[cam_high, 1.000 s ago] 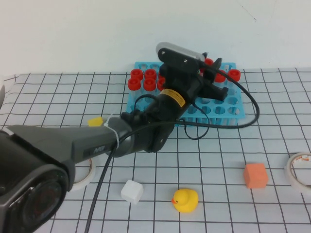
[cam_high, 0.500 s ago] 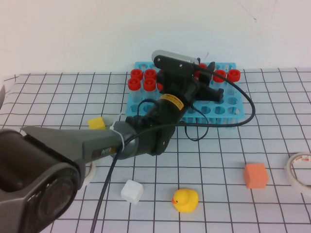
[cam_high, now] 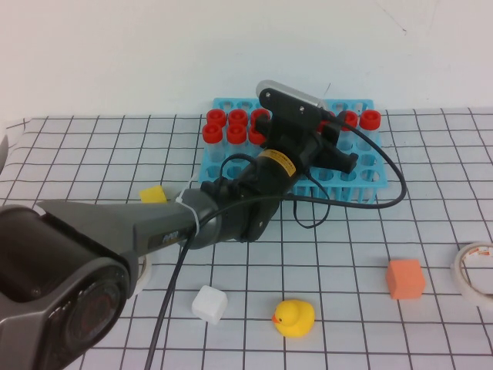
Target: Place the test tubes
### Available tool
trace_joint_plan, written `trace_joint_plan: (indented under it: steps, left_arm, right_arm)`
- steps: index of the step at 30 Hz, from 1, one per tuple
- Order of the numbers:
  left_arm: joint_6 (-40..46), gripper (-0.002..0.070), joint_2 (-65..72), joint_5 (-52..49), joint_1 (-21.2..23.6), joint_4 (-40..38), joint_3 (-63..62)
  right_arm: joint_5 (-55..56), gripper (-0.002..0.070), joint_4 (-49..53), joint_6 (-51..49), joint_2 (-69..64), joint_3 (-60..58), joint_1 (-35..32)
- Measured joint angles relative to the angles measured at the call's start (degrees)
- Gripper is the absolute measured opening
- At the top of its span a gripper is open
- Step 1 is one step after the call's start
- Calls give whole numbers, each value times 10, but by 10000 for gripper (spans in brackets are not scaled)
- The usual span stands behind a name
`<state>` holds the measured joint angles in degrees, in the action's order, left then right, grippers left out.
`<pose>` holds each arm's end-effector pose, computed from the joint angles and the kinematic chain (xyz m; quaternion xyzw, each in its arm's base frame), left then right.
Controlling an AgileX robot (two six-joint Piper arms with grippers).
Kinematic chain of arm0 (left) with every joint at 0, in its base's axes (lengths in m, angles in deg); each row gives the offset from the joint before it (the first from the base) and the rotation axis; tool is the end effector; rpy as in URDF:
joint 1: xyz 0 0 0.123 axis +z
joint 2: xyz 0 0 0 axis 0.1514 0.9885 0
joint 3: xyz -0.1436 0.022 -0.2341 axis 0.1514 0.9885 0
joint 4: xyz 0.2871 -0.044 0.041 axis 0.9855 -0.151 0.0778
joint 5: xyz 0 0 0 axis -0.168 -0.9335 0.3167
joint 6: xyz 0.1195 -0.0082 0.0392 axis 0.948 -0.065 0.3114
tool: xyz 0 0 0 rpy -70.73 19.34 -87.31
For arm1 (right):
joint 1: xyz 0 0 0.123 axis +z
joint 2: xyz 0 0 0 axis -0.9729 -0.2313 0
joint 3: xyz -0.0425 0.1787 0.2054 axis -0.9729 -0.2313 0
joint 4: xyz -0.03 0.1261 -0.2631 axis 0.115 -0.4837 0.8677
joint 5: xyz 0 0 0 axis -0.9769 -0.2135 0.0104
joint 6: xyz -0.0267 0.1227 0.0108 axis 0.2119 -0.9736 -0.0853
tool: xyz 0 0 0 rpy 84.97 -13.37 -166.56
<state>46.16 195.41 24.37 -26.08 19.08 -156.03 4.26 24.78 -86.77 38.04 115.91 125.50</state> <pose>0.4747 -0.3307 0.1660 0.1860 0.6567 -0.2419 0.6897 0.0780 0.0224 0.3020 -0.2718 0.7877 0.0728 0.5480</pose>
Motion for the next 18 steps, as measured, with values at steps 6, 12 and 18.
trace_joint_plan:
  steps: [6, 12, 18]
  left_arm:
    - [1, 250, 0, -2, 0, 3, 0]
    - [-2, 283, 0, -7, 0, 5, -2]
    - [-7, 462, -16, -67, 0, 30, -12]
  right_arm:
    - [0, -1, 0, 0, 0, 0, 0]
    - [0, -1, 0, 0, 0, 0, 0]
    - [0, -1, 0, 0, 0, 0, 0]
